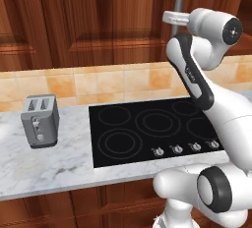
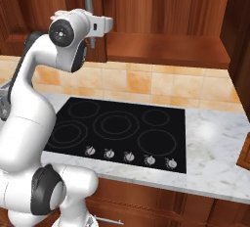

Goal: Open the cabinet, retrieve the rolling pin, and place it next to the meat on the cutting board to prepare for tenderizing.

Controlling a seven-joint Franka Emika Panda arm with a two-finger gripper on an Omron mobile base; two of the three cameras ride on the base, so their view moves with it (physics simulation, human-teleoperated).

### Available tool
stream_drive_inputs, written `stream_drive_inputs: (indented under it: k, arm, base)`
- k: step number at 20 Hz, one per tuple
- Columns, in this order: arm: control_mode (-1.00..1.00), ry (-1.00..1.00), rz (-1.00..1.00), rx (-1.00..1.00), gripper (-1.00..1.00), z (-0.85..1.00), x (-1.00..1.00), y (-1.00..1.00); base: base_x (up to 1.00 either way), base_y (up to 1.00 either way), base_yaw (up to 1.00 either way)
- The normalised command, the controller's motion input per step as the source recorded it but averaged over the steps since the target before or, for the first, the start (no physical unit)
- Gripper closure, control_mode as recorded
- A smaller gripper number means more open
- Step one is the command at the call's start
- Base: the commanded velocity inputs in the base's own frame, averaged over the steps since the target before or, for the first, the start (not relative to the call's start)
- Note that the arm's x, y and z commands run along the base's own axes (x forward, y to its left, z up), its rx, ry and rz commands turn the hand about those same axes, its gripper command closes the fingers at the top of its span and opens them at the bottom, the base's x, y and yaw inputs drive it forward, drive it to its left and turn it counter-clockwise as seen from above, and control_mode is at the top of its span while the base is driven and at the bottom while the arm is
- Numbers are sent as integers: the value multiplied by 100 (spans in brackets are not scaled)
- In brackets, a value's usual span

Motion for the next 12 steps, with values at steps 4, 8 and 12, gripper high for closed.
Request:
stream_drive_inputs:
  k: [4,8,12]
  arm:
    - [-100,0,0,0,-100,0,17,0]
    - [-100,0,0,0,-100,0,12,0]
    - [-100,0,0,0,100,0,10,0]
  base:
    - [0,0,0]
    - [0,0,0]
    - [0,0,0]
